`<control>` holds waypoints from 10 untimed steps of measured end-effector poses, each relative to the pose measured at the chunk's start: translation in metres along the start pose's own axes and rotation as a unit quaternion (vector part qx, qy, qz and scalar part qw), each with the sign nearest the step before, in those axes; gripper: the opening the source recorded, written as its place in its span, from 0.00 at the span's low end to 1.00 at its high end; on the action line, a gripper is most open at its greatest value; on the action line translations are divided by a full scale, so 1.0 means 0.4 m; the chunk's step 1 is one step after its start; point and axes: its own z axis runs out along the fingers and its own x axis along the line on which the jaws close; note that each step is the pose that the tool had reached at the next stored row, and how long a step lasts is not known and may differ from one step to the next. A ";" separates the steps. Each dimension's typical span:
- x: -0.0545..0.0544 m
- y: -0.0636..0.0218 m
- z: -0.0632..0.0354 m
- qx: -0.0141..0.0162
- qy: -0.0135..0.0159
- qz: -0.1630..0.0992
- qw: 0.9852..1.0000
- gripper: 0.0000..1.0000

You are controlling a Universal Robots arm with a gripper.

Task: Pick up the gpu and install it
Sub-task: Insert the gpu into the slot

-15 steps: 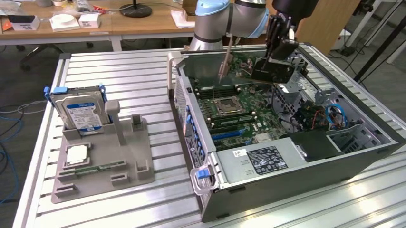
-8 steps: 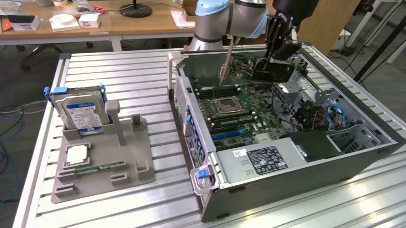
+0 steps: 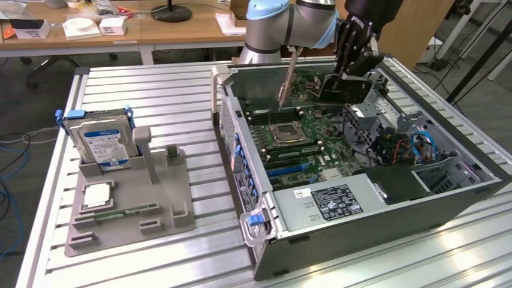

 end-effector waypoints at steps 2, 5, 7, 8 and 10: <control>0.000 0.000 0.000 0.000 0.000 -0.003 1.000 0.26; 0.000 0.000 0.000 0.000 0.000 -0.003 1.000 0.26; 0.000 0.000 0.000 0.000 0.000 -0.003 1.000 0.26; 0.000 0.000 0.001 0.000 0.000 -0.003 1.000 0.26; 0.000 0.000 0.001 0.000 0.000 -0.003 1.000 0.26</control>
